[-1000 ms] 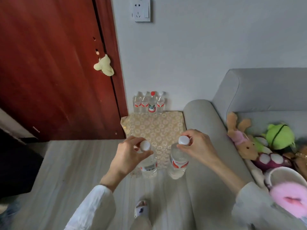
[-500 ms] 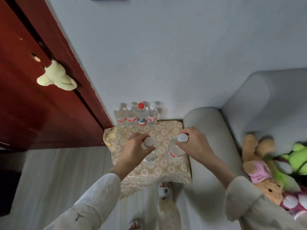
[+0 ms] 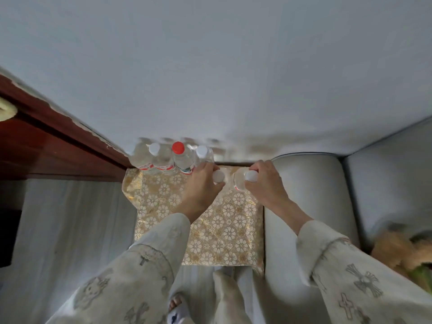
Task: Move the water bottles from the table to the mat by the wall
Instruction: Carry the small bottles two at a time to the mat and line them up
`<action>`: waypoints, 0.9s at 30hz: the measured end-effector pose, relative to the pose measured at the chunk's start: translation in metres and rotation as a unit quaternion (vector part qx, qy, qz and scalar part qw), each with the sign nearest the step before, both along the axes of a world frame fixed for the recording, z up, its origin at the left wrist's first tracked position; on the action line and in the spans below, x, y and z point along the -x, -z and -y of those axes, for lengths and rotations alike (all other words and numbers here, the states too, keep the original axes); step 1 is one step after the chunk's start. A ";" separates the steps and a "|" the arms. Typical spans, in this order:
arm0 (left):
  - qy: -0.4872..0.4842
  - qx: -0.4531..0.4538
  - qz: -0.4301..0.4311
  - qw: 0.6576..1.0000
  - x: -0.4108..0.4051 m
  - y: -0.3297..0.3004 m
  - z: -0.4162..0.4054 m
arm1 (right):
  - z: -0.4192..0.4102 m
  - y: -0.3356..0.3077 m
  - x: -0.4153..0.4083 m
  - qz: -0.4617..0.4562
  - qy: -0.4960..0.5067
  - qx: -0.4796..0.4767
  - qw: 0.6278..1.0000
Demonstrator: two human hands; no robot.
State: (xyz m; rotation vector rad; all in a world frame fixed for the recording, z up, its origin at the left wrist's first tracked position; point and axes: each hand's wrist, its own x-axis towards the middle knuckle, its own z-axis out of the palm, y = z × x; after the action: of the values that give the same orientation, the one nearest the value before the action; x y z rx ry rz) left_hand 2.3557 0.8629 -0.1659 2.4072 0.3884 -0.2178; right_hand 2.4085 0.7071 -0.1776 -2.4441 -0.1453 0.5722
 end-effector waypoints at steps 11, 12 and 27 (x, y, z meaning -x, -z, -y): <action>0.043 -0.053 -0.003 0.998 -0.058 0.029 0.015 | -0.003 0.032 -0.054 0.004 0.000 -0.006 1.000; 0.042 -0.057 -0.003 0.997 -0.061 0.031 0.015 | -0.003 0.033 -0.057 0.006 0.003 -0.009 1.000; 0.006 -0.035 -0.037 0.999 -0.080 0.029 0.014 | -0.012 0.035 -0.069 0.048 0.028 -0.046 0.997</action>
State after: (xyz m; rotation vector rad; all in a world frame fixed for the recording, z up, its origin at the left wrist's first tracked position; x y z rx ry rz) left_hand 2.4352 0.8491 -0.1946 2.4752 0.4231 -0.3043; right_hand 2.4777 0.7196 -0.2122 -2.3793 -0.1390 0.4145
